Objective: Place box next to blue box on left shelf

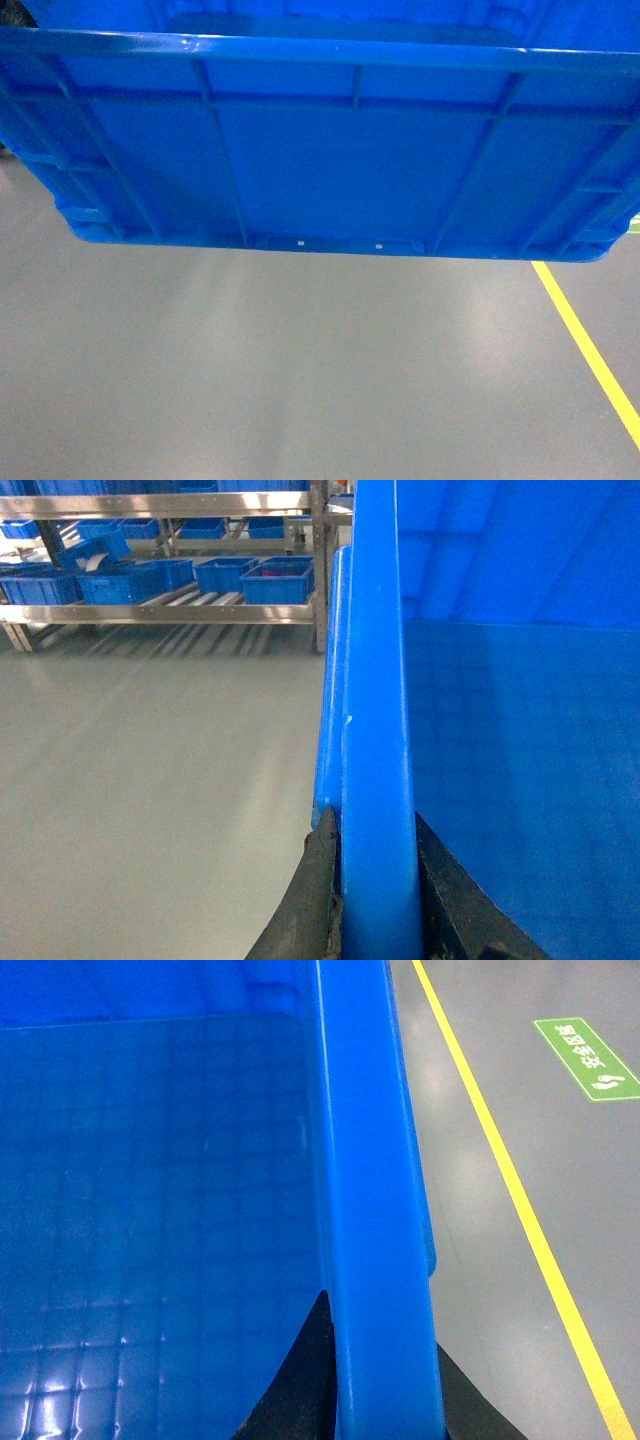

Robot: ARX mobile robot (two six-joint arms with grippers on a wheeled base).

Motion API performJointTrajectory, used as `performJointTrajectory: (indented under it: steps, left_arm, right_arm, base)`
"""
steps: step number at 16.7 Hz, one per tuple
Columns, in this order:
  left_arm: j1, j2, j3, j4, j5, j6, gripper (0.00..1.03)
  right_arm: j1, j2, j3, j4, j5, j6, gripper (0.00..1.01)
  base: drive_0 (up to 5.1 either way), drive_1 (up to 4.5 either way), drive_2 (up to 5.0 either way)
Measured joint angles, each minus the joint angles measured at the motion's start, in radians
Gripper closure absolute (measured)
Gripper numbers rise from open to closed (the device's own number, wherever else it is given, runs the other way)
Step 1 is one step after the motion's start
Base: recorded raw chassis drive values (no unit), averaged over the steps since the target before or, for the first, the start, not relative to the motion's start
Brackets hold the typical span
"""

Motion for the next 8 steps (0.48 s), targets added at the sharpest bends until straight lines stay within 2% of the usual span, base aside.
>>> performJointTrajectory:
  steps: [8]
  left_arm:
    - [0.000,0.000,0.000,-0.001,0.000,0.002,0.93]
  right_arm:
    - [0.000,0.001,0.000,0.000,0.000,0.000,0.91]
  base:
    - [0.0,4.23,-4.2]
